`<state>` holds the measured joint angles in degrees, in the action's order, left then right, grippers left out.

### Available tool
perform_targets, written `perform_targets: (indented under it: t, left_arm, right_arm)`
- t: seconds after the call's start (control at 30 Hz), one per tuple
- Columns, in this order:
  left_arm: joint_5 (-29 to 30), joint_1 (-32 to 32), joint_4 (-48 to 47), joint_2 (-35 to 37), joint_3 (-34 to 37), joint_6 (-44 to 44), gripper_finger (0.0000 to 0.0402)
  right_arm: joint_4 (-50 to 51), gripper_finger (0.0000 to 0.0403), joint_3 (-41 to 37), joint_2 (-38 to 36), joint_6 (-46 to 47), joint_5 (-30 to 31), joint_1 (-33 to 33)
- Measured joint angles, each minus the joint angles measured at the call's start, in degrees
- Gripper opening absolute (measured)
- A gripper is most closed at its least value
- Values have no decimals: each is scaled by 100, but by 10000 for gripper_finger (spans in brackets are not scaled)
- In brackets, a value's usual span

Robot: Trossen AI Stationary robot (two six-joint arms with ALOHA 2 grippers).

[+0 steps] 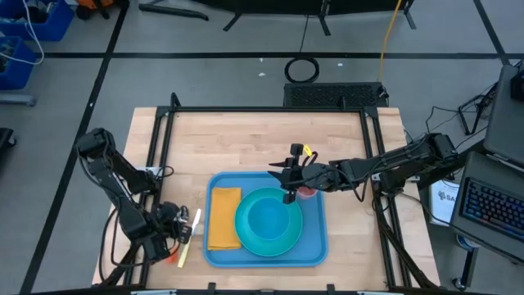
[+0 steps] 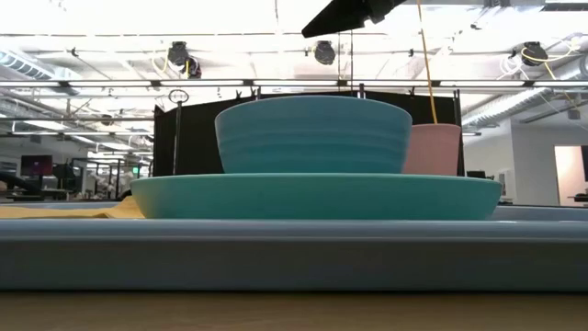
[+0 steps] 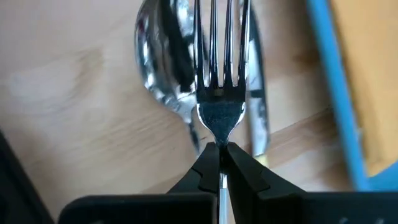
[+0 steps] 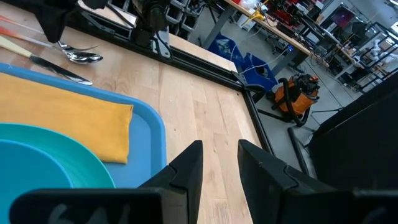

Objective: Set up tray
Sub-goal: Put the orange fork on top of the yellow napkin in the blue serving tray

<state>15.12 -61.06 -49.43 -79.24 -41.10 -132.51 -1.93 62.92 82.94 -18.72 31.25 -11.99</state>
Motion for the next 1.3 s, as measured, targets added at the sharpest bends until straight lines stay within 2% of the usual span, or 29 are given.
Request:
perform_targets:
  t: [0.1,0.27,0.53,0.8,1.03,1.17,1.3]
  left_arm:
    - [243,0,-6,72,0,52,9]
    - [1021,31,2,214,0,170,9]
    - [1793,372,18,535,-2,500,9]
    - [1730,1089,221,782,-2,1010,10]
    - [1575,1993,1104,815,-2,2525,9]
    - [1041,2534,1056,815,-2,2963,9]
    - [784,2992,1198,815,40,3260,9]
  right_arm:
    - [0,91,0,0,-1,-1,0]
    - [0,91,0,0,-13,1,0]
    - [-38,91,0,0,-37,1,4]
    - [-41,91,0,0,-97,1,4]
    - [-41,91,-1,0,-201,14,4]
    - [-42,91,0,0,-216,19,4]
    - [-39,91,0,0,-299,21,4]
